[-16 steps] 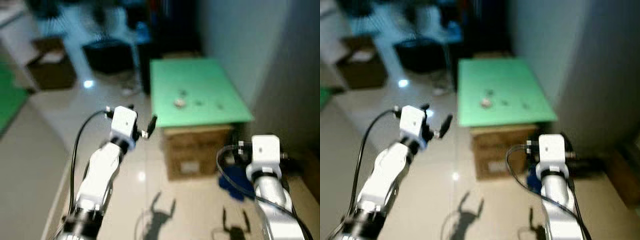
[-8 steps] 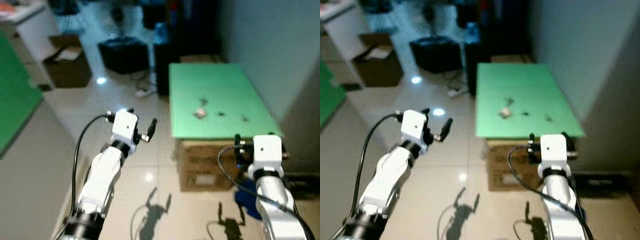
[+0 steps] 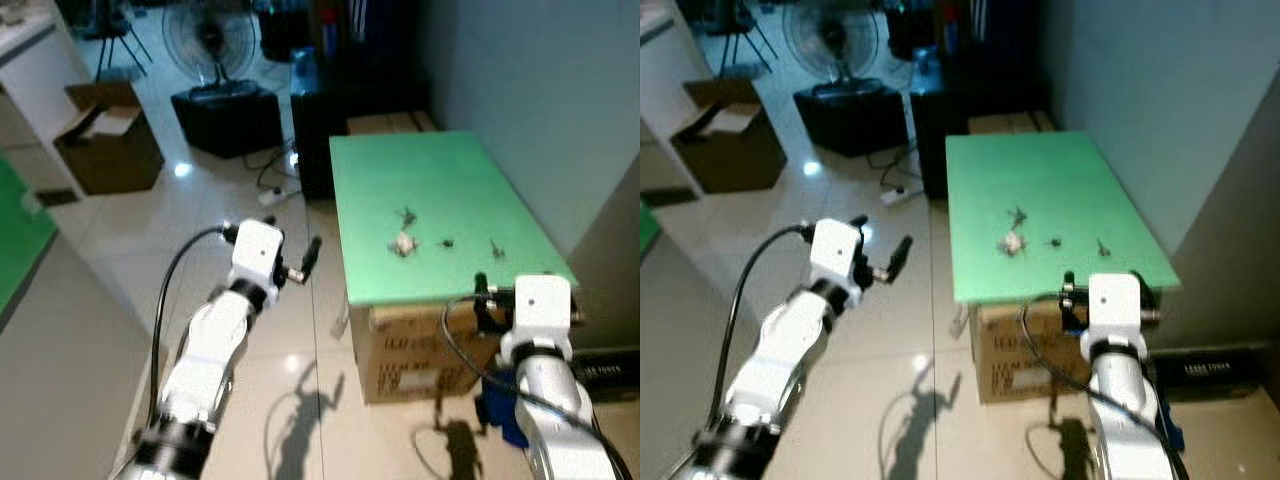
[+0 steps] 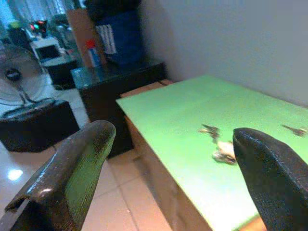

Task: Hang keys on a hook

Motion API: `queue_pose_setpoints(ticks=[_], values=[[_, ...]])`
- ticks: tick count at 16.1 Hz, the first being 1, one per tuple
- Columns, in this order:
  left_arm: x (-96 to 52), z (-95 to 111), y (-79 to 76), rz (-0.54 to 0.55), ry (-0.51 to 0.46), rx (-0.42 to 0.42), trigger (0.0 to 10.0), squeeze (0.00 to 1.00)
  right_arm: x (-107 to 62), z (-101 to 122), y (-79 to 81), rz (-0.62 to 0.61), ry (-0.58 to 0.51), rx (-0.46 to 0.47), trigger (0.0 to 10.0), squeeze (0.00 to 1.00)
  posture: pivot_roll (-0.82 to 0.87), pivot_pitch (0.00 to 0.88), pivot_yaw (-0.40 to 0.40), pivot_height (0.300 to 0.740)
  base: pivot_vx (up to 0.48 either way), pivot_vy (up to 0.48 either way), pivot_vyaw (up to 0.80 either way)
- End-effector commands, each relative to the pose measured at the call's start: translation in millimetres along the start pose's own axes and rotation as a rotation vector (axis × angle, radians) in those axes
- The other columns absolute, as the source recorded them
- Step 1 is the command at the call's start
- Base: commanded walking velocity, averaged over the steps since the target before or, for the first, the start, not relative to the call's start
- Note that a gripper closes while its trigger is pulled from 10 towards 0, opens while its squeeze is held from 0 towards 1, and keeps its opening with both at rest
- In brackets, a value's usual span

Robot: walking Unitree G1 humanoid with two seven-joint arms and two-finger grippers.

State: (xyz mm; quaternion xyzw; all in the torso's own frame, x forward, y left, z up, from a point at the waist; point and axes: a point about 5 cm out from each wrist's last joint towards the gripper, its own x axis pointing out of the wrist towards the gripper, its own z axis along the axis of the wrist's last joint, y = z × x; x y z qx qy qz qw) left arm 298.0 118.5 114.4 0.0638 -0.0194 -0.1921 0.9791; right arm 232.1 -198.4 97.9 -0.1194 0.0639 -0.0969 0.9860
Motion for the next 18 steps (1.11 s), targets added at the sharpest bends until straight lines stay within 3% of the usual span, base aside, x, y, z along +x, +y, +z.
queue_pose_setpoints(ticks=[1, 9, 11, 14, 18], values=[[-4.5, -2.4, 12.1, 0.033, 0.014, 0.020, 10.0, 0.00, 1.0, 5.8, 7.8, 0.026, -0.020, 0.017, 10.0, 0.00, -0.22, 0.000, 0.055, 0.740, 0.360, 0.000, -0.80], [-8.5, -5.6, 15.5, 0.052, 0.026, 0.024, 10.0, 0.00, 2.1, 8.0, 10.9, 0.067, -0.039, -0.015, 10.0, 0.00, -0.21, 0.000, 0.045, 0.740, 0.360, 0.000, -0.10], [-13.1, -7.5, 19.8, 0.089, 0.035, 0.031, 10.0, 0.00, 4.8, 11.4, 19.6, 0.166, -0.068, -0.075, 10.0, 0.00, -0.19, 0.000, 0.030, 0.740, 0.360, 0.000, 0.80], [-18.8, -8.4, 23.6, 0.115, 0.041, 0.035, 10.0, 0.00, 8.0, 10.4, 21.9, 0.181, -0.060, -0.059, 10.0, 0.00, -0.16, 0.000, 0.006, 0.740, 0.356, 0.000, 0.80], [-24.5, -9.5, 30.6, 0.154, 0.057, 0.028, 10.0, 0.00, 12.5, 9.1, 27.2, 0.192, -0.054, -0.044, 10.0, 0.00, -0.15, 0.000, 0.005, 0.740, 0.253, 0.000, 0.00]])
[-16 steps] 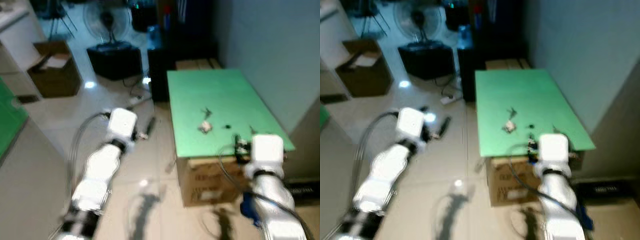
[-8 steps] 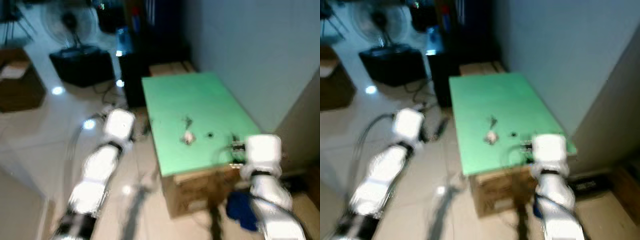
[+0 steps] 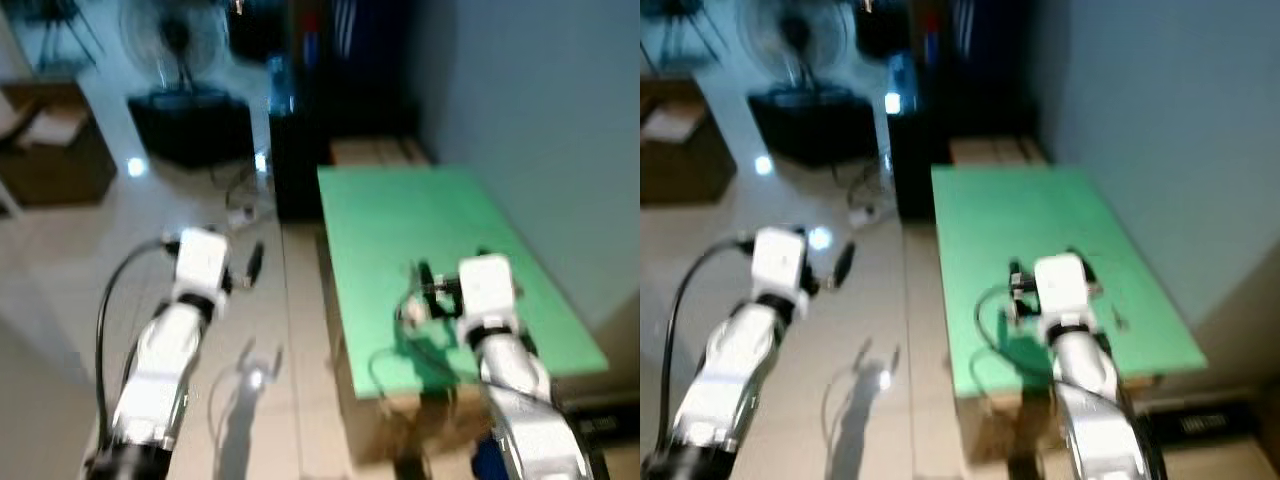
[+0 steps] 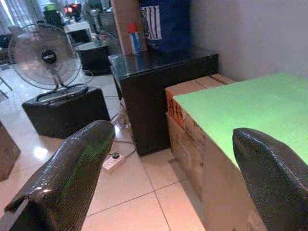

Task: Hang keys on a hook

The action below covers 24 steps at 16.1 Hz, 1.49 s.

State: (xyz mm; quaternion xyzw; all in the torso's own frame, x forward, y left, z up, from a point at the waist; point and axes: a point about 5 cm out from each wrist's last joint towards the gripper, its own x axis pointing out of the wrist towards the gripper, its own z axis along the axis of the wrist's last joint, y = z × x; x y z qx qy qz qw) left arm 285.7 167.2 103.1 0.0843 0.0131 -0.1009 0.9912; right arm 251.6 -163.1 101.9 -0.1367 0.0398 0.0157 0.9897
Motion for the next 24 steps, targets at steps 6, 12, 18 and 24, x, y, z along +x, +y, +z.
queue_pose_setpoints(ticks=[6, 12, 18, 24], values=[[6.3, 6.8, -6.6, -0.007, -0.007, -0.001, 10.0, 0.00, -3.4, -9.7, -8.2, -0.029, 0.032, -0.016, 10.0, 0.00, -0.16, 0.000, 0.022, 0.740, 0.000, 0.000, 0.07], [6.7, 8.3, -10.4, -0.022, -0.008, 0.005, 10.0, 0.00, -4.6, -10.7, -13.1, -0.068, 0.039, 0.003, 10.0, 0.00, -0.16, 0.000, 0.021, 0.740, 0.000, -0.460, 0.37], [2.7, 7.2, -10.5, -0.026, -0.002, 0.017, 10.0, 0.00, -3.0, -13.6, -5.2, -0.064, 0.068, 0.005, 10.0, 0.00, -0.15, 0.000, 0.018, 0.740, 0.000, -0.480, 0.00], [5.2, 3.3, -20.7, -0.051, 0.026, -0.008, 10.0, 0.00, -8.0, -17.4, -10.7, -0.092, 0.107, -0.002, 10.0, 0.00, -0.18, 0.000, 0.031, 0.740, 0.000, -0.400, 0.00]])
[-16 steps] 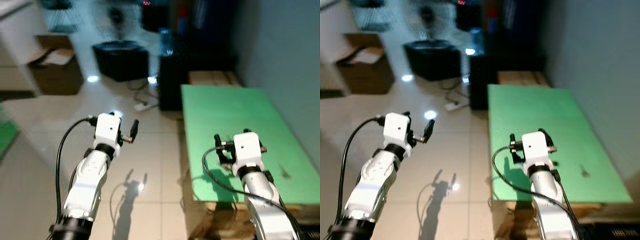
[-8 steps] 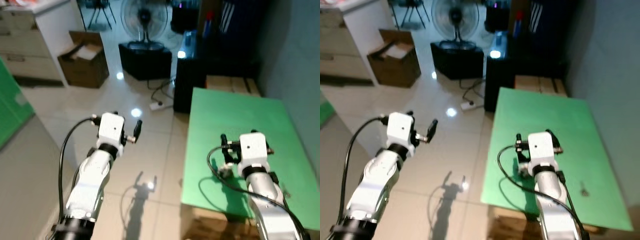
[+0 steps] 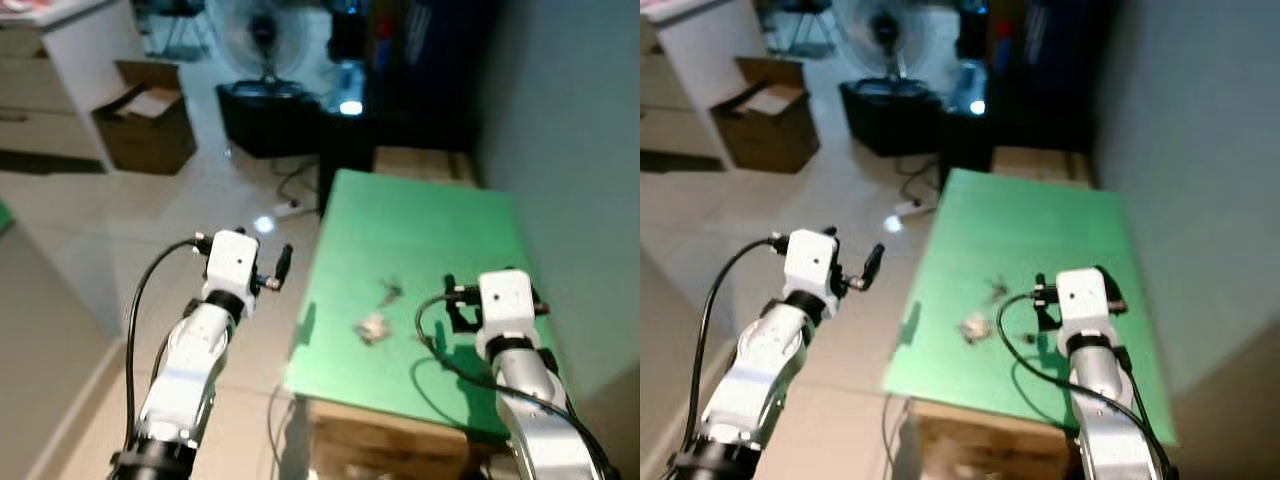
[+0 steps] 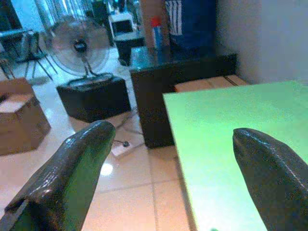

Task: Hang keys on a hook

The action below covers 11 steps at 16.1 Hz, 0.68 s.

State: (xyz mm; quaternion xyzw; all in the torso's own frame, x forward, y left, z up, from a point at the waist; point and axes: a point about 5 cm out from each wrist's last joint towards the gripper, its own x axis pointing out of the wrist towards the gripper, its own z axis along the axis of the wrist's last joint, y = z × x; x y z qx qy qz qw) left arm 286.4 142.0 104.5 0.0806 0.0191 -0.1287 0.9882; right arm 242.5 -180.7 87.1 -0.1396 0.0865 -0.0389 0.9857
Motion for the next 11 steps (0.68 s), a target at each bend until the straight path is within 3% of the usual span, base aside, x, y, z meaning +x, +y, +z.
queue_pose_setpoints(ticks=[1, 4, 11], values=[[0.7, -1.0, 2.1, -0.002, 0.013, -0.002, 10.0, 0.00, -0.1, 2.0, 0.3, -0.001, 0.001, -0.002, 10.0, 0.00, -0.19, 0.000, 0.032, 0.740, 0.000, 0.285, 0.00], [5.2, -1.8, 2.7, -0.007, 0.031, 0.022, 10.0, 0.00, 0.6, -0.2, -3.9, -0.008, 0.016, 0.016, 10.0, 0.00, -0.19, 0.000, 0.052, 0.740, 0.000, 0.414, 0.00], [11.3, 2.0, 4.4, -0.025, 0.007, 0.016, 10.0, 0.00, -0.7, -1.8, -2.7, -0.003, 0.025, 0.043, 10.0, 0.00, -0.21, 0.000, 0.073, 0.740, 0.000, 0.000, 0.00]])
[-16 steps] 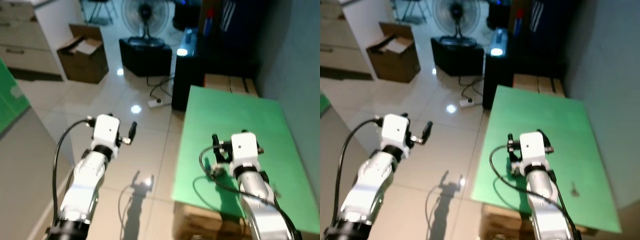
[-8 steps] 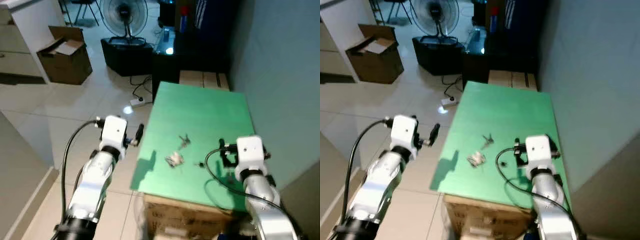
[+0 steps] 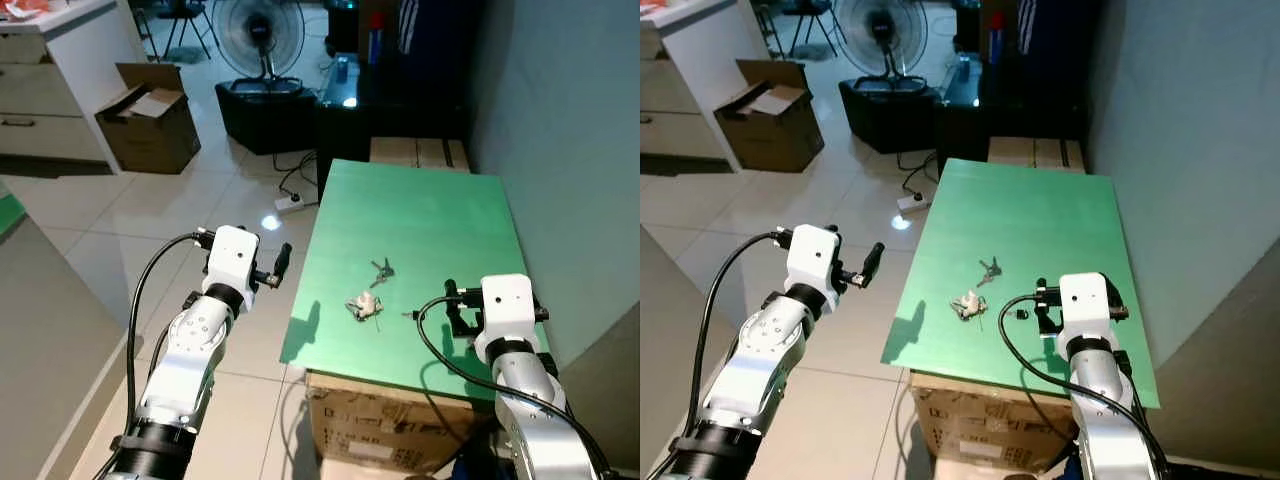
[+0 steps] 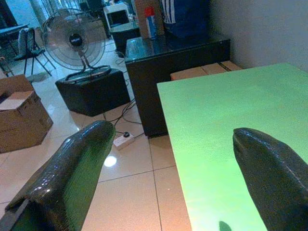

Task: Hang keys on a hook

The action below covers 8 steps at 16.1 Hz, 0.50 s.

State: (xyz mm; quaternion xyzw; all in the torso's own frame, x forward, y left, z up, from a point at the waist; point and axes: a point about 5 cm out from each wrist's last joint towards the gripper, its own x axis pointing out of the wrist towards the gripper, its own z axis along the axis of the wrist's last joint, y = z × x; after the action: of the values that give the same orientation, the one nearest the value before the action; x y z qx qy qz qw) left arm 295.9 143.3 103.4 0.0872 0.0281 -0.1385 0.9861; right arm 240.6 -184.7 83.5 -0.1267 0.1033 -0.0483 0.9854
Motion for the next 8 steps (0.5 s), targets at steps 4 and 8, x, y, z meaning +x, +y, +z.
queue_pose_setpoints(ticks=[4, 8], values=[[0.6, 4.4, 2.4, -0.010, -0.031, -0.002, 10.0, 0.00, -1.1, 1.7, 5.4, 0.037, -0.007, 0.029, 10.0, 0.00, -0.20, 0.000, 0.058, 0.740, 0.066, 0.000, -0.34], [1.3, 2.8, -0.5, -0.017, -0.031, -0.001, 10.0, 0.00, -1.0, 2.8, 2.6, 0.048, -0.011, 0.012, 10.0, 0.00, -0.21, 0.000, 0.054, 0.740, 0.295, 0.000, -0.80]])
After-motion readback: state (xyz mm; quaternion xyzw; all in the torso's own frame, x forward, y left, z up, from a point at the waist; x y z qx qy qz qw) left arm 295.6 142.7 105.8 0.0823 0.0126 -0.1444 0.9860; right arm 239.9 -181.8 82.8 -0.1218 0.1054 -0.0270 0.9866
